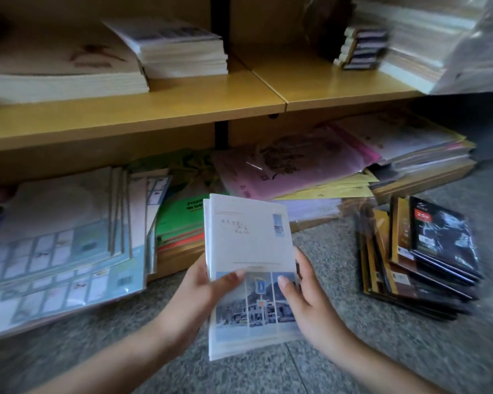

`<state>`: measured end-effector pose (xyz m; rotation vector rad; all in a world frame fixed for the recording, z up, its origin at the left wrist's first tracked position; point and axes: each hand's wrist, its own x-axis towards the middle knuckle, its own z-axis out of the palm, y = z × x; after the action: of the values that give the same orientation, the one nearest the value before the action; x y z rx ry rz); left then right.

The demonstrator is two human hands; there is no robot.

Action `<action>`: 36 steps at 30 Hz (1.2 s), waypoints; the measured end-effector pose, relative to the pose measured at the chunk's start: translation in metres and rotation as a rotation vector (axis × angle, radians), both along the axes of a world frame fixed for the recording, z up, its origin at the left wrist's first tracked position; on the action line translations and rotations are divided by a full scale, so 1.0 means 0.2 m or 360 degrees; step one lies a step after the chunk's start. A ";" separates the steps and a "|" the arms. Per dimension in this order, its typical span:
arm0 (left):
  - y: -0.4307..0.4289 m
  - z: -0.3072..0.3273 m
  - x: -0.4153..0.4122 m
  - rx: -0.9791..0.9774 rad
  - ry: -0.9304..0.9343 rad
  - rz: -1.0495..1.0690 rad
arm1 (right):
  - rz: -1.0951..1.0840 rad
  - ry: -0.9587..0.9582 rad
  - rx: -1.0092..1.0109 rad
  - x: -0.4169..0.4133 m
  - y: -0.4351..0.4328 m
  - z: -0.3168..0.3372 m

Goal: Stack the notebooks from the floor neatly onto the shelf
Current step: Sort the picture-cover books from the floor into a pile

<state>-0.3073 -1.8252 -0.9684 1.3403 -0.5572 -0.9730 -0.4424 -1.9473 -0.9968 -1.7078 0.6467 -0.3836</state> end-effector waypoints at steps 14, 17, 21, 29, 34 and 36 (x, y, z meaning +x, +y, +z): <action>-0.06 0.47 0.19 -0.0680 -0.0469 0.0591 | 0.0114 -0.0553 0.0046 0.20 -0.13 0.50; -0.09 0.61 0.30 -0.0743 -0.0575 0.0697 | 0.0293 -0.0621 0.0161 0.32 -0.15 0.61; -0.09 0.72 0.47 -0.0722 -0.0537 0.0837 | 0.0294 -0.0737 0.0482 0.55 -0.20 0.83; -0.03 0.76 0.61 -0.0747 -0.0617 0.1069 | 0.0020 -0.0700 0.0770 1.14 -0.44 1.19; -0.03 0.73 0.64 -0.0714 -0.0568 0.1139 | -0.0124 -0.0464 0.0566 1.34 -0.53 1.25; -0.04 0.72 0.64 -0.0714 -0.0556 0.1154 | -0.0203 -0.0433 0.0593 1.36 -0.52 1.23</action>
<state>-0.1795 -1.8337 -0.8236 1.1654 -0.4571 -0.0125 -0.1711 -2.0511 -0.7498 -1.2382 0.5858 -0.5388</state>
